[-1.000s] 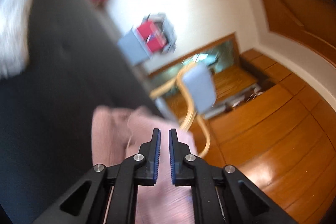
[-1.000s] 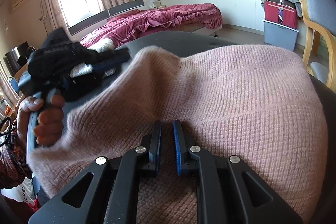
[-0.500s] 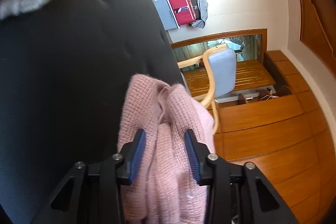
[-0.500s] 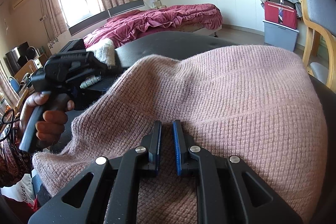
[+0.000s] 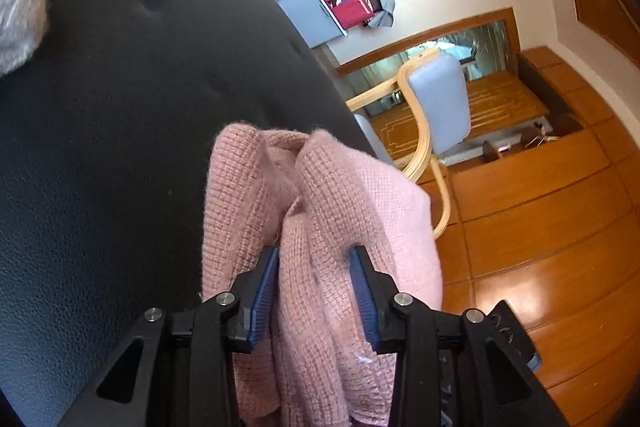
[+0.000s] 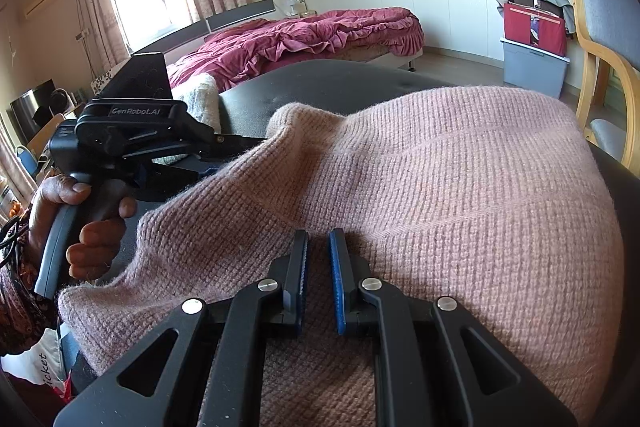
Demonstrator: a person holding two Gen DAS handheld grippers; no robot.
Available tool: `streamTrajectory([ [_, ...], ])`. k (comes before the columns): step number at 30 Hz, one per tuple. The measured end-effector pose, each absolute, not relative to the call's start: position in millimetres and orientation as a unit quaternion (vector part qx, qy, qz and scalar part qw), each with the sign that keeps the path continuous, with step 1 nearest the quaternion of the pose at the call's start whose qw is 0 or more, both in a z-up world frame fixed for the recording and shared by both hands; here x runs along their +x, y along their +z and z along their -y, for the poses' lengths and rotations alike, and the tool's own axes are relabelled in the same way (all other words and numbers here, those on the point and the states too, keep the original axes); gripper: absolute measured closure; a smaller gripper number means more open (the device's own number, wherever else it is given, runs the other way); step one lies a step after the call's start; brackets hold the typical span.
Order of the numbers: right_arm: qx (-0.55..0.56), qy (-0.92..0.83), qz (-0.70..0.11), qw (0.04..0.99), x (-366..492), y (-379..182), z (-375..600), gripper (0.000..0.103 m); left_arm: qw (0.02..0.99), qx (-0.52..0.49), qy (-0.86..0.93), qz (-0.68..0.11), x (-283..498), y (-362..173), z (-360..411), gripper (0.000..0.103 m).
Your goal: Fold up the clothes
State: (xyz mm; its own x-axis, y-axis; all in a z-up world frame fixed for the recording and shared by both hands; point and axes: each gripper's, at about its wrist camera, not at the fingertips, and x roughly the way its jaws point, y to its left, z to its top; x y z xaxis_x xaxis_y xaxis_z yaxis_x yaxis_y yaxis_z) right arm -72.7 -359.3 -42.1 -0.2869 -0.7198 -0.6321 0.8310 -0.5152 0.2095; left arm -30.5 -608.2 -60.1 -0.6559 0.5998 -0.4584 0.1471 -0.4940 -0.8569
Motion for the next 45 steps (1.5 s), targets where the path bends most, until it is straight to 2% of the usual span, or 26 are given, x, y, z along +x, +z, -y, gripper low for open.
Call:
streamTrajectory([
  [3,0.347,-0.798,-0.080,0.486,-73,-42,359,0.091,0.199,-0.385,0.727,0.533,-47,-70,606,0.067],
  [10,0.349,-0.802,-0.073,0.479,-75,-42,358,0.091,0.184,-0.376,0.722,0.550,-75,-66,587,0.068],
  [11,0.350,-0.802,-0.072,0.479,-75,-42,357,0.090,0.184,-0.365,0.726,0.552,-73,-66,588,0.070],
  [13,0.350,-0.802,-0.069,0.479,-76,-42,357,0.090,0.186,-0.338,0.747,0.541,-63,-64,594,0.083],
  [16,0.350,-0.802,-0.069,0.479,-76,-44,356,0.090,0.189,-0.318,0.799,0.474,-62,-43,583,0.089],
  [21,0.349,-0.802,-0.067,0.480,-76,-45,354,0.090,0.170,-0.287,0.843,0.421,-48,-24,577,0.092],
  [26,0.348,-0.801,-0.066,0.482,-74,-44,352,0.090,0.145,-0.227,0.927,0.262,-12,7,553,0.093],
  [29,0.348,-0.800,-0.065,0.484,-75,-44,351,0.090,0.094,-0.248,0.943,0.200,-13,7,547,0.093],
  [30,0.349,-0.800,-0.066,0.484,-75,-44,351,0.090,0.057,-0.266,0.940,0.204,-16,2,555,0.093],
  [31,0.349,-0.800,-0.067,0.484,-75,-44,351,0.090,0.019,-0.277,0.932,0.235,-18,-6,571,0.098],
  [33,0.349,-0.800,-0.068,0.483,-74,-44,351,0.090,-0.028,-0.278,0.905,0.321,-17,-19,609,0.100],
  [37,0.350,-0.800,-0.069,0.482,-74,-44,351,0.090,-0.033,-0.265,0.859,0.438,-1,-36,656,0.096],
  [41,0.350,-0.800,-0.071,0.482,-74,-43,352,0.090,0.010,-0.258,0.873,0.415,13,-25,636,0.093],
  [44,0.350,-0.801,-0.075,0.480,-73,-43,354,0.090,0.098,-0.264,0.890,0.360,9,-1,587,0.089],
  [45,0.350,-0.801,-0.077,0.479,-73,-43,354,0.090,0.125,-0.266,0.893,0.342,7,7,571,0.085],
])
